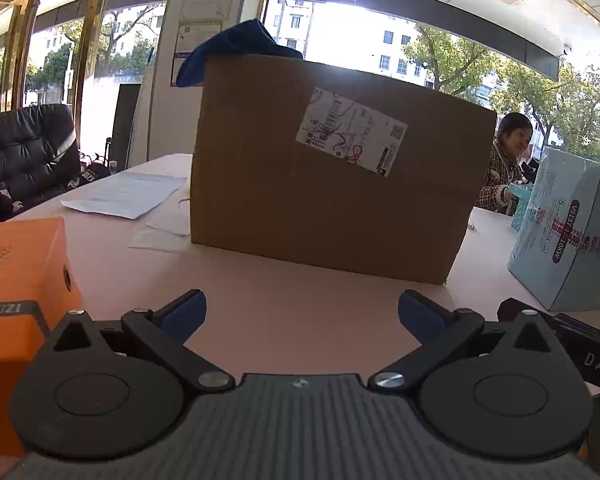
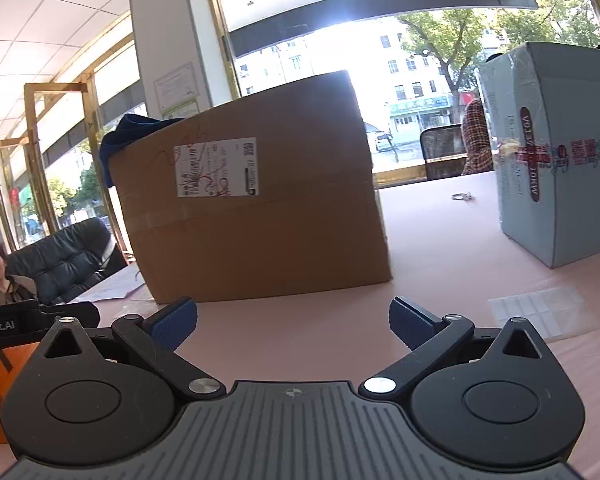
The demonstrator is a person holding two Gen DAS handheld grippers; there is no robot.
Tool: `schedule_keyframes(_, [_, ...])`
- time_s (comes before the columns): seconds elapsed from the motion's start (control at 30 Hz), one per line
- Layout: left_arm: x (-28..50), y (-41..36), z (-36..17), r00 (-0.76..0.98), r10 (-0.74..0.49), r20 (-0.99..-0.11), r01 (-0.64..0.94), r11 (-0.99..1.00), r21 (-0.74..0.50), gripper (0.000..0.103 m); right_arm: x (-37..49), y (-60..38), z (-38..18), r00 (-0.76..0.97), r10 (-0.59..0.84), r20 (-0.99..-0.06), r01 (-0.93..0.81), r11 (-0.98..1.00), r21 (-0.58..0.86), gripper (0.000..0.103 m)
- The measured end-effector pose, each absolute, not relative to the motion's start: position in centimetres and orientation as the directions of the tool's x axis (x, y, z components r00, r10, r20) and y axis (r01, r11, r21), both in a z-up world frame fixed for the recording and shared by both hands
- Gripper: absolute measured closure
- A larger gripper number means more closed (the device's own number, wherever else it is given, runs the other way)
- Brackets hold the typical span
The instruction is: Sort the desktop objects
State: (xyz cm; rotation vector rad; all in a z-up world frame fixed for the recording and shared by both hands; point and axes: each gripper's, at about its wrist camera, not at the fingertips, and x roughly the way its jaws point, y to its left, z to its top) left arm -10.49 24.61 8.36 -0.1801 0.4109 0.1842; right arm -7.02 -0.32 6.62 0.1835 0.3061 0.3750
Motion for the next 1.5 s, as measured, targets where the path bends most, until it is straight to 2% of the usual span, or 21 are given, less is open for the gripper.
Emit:
schedule_keyframes(0.27, [1.0, 21.8, 2.0, 0.739, 0.132, -0.661, -0.233, 0.970, -0.066, 0.000, -2.6, 0.6, 4.2, 0.883, 0.278, -0.377, -0.230, 0.958, 0.169, 0.000])
schedule_keyframes(0.37, [1.8, 21.1, -0.1, 0.751, 0.169, -0.639, -0.193, 0.981, 0.033, 0.000, -0.9, 1.3, 3.3, 0.876, 0.239, -0.420, -0.197, 0.970, 0.143, 0.000])
schedule_keyframes(0.47, [2.0, 21.4, -0.4, 0.757, 0.143, -0.638, -0.180, 0.984, 0.007, 0.000, 0.8, 1.9, 2.3, 0.865, 0.199, -0.460, -0.165, 0.980, 0.115, 0.000])
schedule_keyframes(0.63, [2.9, 23.2, -0.3, 0.734, 0.236, -0.637, -0.311, 0.950, -0.006, 0.000, 3.7, 3.0, 0.8, 0.842, 0.130, -0.523, -0.113, 0.991, 0.065, 0.000])
schedule_keyframes(0.9, [4.8, 24.1, -0.1, 0.718, 0.276, -0.639, -0.350, 0.937, 0.012, 0.000, 8.1, 4.7, -1.6, 0.793, 0.018, -0.609, -0.038, 0.999, -0.020, 0.000])
schedule_keyframes(1.5, [5.3, 24.6, -0.4, 0.730, 0.279, -0.624, -0.357, 0.934, 0.000, 0.000, 7.6, 6.7, -0.7, 0.794, 0.026, -0.608, -0.047, 0.999, -0.019, 0.000])
